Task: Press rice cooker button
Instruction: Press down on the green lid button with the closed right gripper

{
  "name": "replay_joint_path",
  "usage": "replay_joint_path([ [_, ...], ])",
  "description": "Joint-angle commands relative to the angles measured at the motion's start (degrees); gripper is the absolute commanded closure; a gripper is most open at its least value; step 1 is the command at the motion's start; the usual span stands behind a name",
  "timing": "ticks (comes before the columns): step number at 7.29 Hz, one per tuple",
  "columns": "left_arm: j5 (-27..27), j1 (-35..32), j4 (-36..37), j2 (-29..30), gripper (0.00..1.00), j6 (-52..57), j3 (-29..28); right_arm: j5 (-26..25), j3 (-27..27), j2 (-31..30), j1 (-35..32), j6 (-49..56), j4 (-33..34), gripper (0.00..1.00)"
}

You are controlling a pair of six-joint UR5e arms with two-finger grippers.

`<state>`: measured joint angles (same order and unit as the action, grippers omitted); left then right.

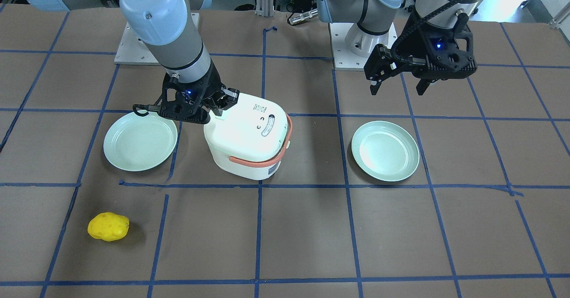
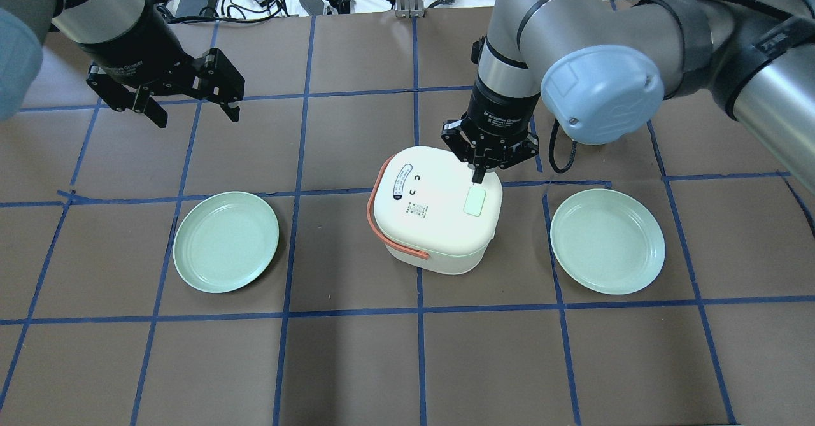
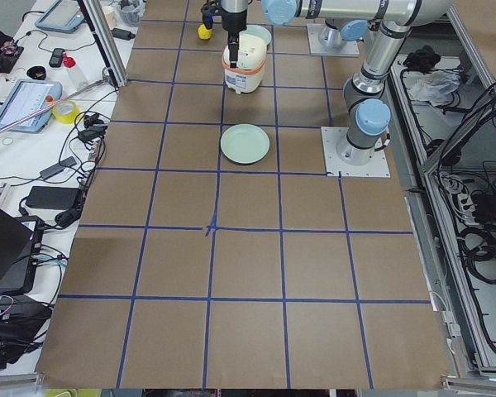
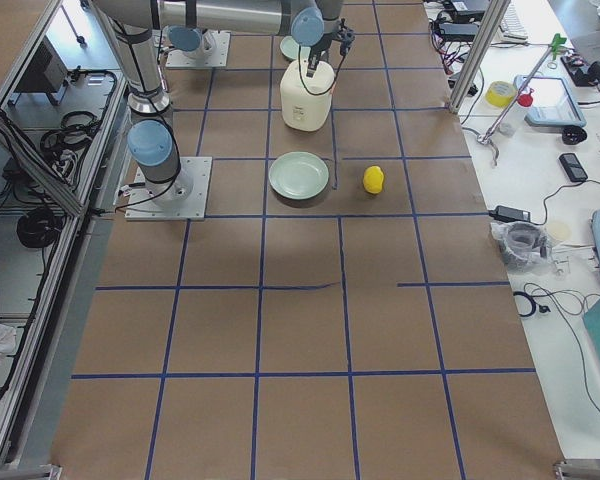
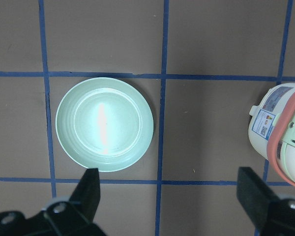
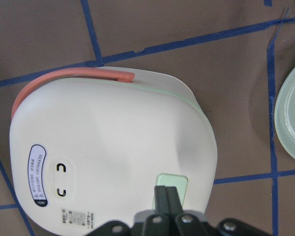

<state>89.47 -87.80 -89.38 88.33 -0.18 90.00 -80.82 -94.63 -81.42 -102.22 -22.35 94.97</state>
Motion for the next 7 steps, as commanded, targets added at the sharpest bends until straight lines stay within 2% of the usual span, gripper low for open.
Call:
replay_joint_path([
  [1, 0.0, 0.0, 0.0, 0.0, 0.0, 0.0, 0.0, 0.0, -2.0, 0.0, -0.1, -0.1, 0.2, 1.0],
  [7, 0.0, 0.0, 0.0, 0.0, 0.0, 0.0, 0.0, 0.1, -2.2, 1.1, -0.1, 0.0, 0.4, 1.0],
])
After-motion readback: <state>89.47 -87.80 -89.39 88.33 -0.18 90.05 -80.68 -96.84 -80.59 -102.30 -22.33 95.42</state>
